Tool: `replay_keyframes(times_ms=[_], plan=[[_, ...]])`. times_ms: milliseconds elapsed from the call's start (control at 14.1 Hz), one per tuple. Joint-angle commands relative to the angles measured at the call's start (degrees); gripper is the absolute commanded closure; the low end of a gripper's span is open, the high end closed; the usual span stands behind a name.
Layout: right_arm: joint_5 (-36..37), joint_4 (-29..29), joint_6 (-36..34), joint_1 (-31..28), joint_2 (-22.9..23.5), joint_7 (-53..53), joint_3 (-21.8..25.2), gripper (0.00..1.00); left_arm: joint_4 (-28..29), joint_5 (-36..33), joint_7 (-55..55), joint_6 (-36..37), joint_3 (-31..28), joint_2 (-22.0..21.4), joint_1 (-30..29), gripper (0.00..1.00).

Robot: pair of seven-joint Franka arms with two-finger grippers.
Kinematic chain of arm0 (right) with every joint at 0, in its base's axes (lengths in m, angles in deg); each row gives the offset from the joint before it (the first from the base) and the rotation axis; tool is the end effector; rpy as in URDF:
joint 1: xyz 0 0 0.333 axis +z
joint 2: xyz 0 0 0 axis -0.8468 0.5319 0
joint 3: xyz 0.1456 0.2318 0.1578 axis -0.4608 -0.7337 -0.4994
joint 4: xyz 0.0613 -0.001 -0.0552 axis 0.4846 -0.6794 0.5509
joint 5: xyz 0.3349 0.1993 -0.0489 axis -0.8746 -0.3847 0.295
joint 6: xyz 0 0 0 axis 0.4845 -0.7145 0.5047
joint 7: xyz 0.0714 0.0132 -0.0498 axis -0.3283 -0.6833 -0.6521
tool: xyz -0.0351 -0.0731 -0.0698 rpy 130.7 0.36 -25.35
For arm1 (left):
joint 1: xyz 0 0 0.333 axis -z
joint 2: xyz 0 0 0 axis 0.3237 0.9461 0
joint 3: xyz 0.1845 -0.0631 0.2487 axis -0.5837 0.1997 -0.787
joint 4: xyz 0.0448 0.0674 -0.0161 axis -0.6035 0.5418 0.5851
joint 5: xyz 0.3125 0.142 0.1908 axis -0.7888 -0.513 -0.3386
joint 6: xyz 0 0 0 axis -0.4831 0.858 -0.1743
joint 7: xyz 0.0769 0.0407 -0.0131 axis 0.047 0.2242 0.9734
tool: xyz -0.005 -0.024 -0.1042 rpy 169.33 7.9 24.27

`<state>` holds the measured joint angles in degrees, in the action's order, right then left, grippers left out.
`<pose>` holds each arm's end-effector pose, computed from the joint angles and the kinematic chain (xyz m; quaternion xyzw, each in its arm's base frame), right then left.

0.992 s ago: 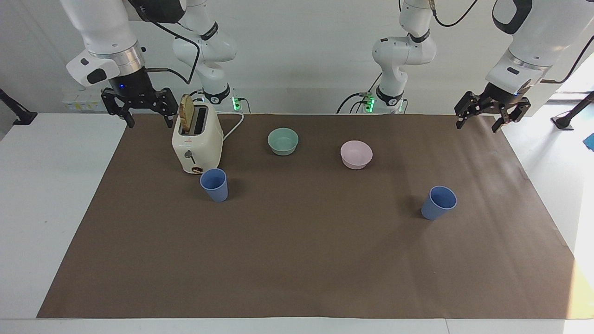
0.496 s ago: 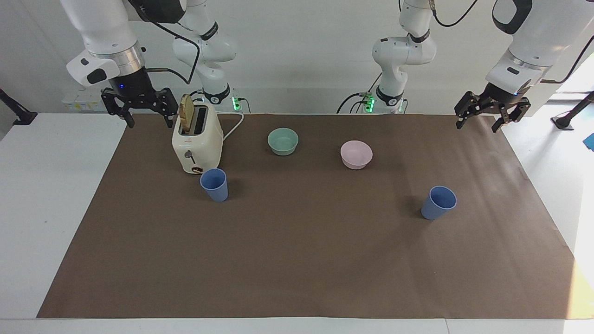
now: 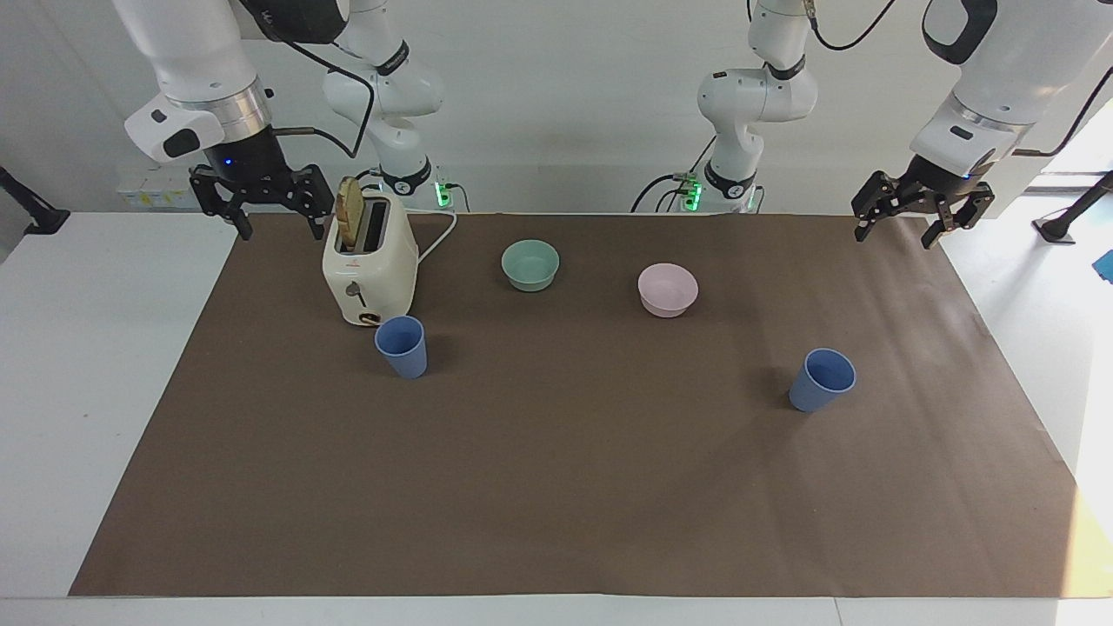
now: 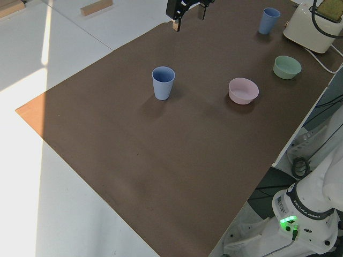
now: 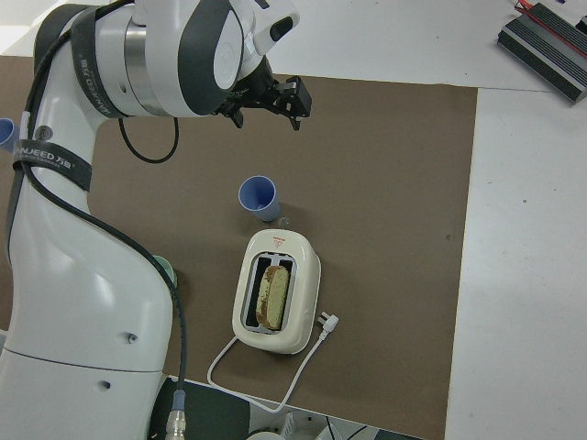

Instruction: Stack blue cups with both arms

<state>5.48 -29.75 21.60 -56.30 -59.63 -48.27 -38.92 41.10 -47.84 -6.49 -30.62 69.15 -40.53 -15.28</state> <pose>0.5586 0.0059 0.6446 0.9994 0.0127 0.0265 0.0188 0.5442 -0.0137 0.6304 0.9949 -0.0987 0.0166 0.0109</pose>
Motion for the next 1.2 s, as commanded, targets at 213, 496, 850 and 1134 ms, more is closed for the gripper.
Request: replay_keyframes(times_ms=[213, 496, 850, 1134], plan=[[0.2, -2.0, 1.2, -0.2, -1.5, 0.2, -0.3, 0.0, 0.5, 0.4, -0.3, 0.4, -0.2, -0.9, 0.0, 0.0], [0.2, -2.0, 1.1, -0.2, -1.5, 0.2, -0.3, 0.0, 0.5, 0.4, -0.3, 0.3, -0.2, -0.8, 0.0, 0.0], [0.2, -2.0, 1.1, -0.2, -1.5, 0.2, -0.3, 0.0, 0.9, 0.5, -0.8, -0.5, -0.1, -0.9, 0.0, 0.0], [0.2, -2.0, 1.2, -0.2, -1.5, 0.2, -0.3, 0.0, 1.1, 0.5, -1.2, -1.6, -0.2, -0.9, -0.1, 0.0]])
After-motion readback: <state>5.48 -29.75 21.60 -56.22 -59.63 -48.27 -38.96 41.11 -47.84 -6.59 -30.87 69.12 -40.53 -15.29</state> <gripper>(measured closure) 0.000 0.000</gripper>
